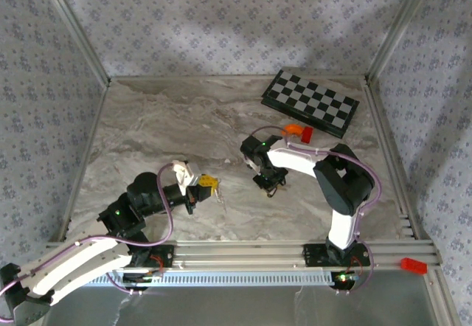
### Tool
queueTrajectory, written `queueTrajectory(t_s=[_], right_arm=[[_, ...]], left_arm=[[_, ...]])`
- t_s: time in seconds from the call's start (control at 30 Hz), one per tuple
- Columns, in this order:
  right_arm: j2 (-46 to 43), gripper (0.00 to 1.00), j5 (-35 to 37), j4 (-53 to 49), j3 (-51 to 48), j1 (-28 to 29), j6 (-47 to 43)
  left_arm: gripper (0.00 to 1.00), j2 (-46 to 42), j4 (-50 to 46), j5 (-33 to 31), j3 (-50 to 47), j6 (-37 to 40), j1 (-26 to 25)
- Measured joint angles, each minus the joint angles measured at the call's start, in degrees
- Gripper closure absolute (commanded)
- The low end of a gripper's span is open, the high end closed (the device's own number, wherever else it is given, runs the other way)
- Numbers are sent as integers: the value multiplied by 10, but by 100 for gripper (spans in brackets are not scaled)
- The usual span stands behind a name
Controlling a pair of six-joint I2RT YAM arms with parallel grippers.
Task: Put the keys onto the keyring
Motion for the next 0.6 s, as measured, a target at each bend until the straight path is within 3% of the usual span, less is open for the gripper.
queueTrajectory(t_s=[0.6], right_arm=[[-12,92,-26,8,-1,-18,2]], left_arm=[[100,0,0,0,-2,0,0]])
